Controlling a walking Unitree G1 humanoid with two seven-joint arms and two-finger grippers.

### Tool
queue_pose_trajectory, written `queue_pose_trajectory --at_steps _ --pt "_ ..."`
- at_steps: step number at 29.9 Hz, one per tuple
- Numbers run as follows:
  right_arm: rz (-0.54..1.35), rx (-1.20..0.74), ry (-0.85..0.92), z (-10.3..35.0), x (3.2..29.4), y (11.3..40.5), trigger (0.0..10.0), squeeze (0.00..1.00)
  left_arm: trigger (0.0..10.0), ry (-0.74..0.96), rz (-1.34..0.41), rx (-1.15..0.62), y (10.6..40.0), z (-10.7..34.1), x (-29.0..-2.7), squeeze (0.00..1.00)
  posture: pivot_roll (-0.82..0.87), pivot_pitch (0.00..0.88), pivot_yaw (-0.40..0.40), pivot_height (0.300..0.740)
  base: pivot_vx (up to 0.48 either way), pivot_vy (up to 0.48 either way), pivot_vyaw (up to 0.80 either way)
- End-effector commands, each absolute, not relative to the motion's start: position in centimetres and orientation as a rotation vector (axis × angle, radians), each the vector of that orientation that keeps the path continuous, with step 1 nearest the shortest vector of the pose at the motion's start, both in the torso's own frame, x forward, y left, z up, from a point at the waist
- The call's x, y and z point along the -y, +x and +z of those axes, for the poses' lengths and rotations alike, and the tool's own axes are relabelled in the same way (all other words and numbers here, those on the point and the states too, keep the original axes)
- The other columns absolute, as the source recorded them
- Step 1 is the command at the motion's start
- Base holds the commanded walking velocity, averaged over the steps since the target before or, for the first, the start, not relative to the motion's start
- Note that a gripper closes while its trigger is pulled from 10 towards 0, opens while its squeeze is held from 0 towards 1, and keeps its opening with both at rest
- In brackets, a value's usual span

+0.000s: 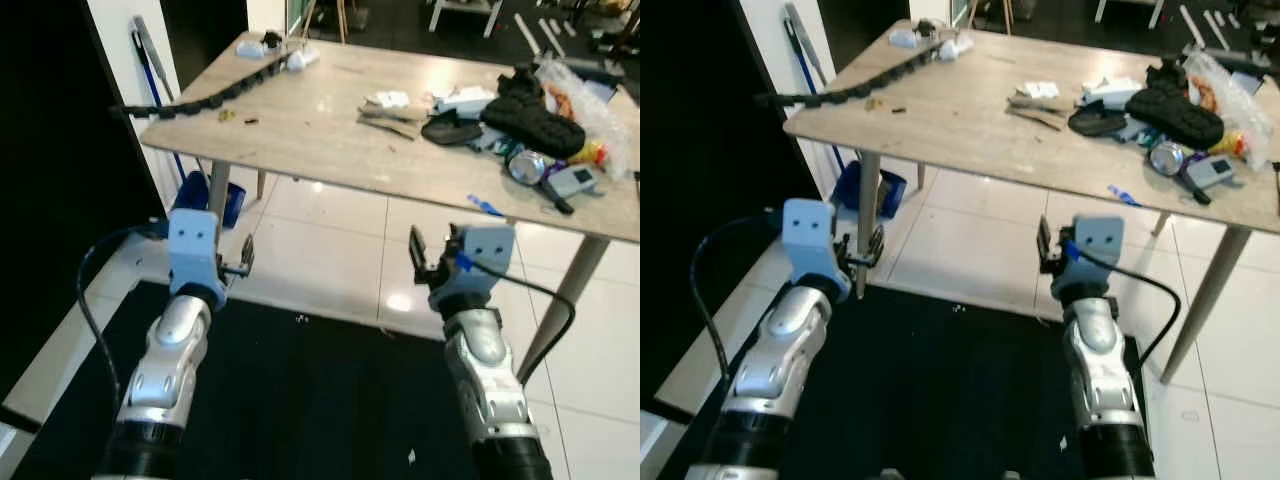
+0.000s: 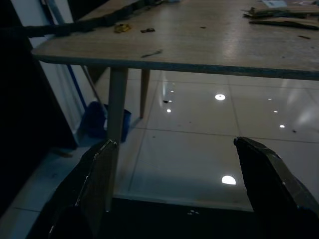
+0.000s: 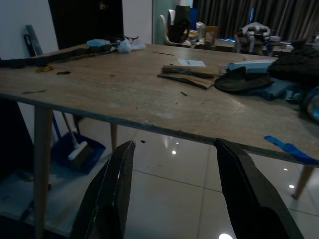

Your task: Picking trash to rubbish bin

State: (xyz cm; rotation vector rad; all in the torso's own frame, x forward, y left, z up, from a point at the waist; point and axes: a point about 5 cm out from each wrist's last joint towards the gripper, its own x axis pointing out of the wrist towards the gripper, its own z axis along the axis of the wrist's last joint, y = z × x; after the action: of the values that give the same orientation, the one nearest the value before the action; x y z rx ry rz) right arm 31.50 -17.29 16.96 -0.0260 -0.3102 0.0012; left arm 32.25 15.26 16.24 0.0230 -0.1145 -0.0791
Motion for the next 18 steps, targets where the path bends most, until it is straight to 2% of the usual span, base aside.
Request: queue_pose_trajectory --at_steps 1,18 --pt "-0.010 0.309 -0.032 16.77 17.73 31.22 10.0 0.00 10.0 0.041 -0.074 0.101 32.18 15.98 -15.42 0.00 0.01 0.148 0.019 0.740 0.296 0.000 0.00" --pt "0.002 0.315 -0.052 16.94 17.46 31.13 10.0 0.00 10.0 0.053 -0.091 0.098 31.98 15.97 -15.35 0.00 0.01 0.156 0.015 0.740 0.294 0.000 0.00"
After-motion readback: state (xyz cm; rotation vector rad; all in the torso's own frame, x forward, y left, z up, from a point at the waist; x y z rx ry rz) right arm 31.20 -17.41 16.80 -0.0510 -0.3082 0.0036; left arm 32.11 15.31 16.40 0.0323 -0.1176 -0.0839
